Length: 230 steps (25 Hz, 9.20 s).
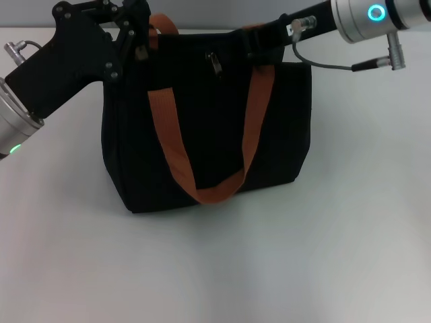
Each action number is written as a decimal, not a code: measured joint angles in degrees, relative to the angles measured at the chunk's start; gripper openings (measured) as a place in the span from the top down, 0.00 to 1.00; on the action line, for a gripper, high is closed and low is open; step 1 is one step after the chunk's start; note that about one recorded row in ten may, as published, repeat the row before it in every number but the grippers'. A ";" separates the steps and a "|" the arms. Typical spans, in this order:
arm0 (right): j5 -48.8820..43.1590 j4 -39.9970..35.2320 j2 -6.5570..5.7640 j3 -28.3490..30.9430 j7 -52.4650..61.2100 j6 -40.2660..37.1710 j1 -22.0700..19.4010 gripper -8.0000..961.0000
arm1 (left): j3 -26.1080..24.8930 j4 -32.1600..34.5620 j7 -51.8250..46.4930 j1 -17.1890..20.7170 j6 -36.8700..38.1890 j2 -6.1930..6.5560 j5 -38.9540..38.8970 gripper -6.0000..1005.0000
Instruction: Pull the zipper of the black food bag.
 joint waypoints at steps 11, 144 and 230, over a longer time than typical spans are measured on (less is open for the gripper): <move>15.44 3.19 -0.49 10.48 -15.83 -4.19 -6.99 0.85 | -0.54 -0.08 -1.93 0.99 0.04 0.06 -0.01 0.89; -14.35 -11.01 0.03 2.04 7.62 -1.86 -2.61 0.99 | -1.25 -0.08 -3.33 0.07 -1.21 0.01 -0.17 0.87; 17.10 53.72 -0.22 22.23 -105.31 -20.60 -15.04 0.14 | 16.96 8.88 -30.91 10.51 8.20 1.71 22.35 0.21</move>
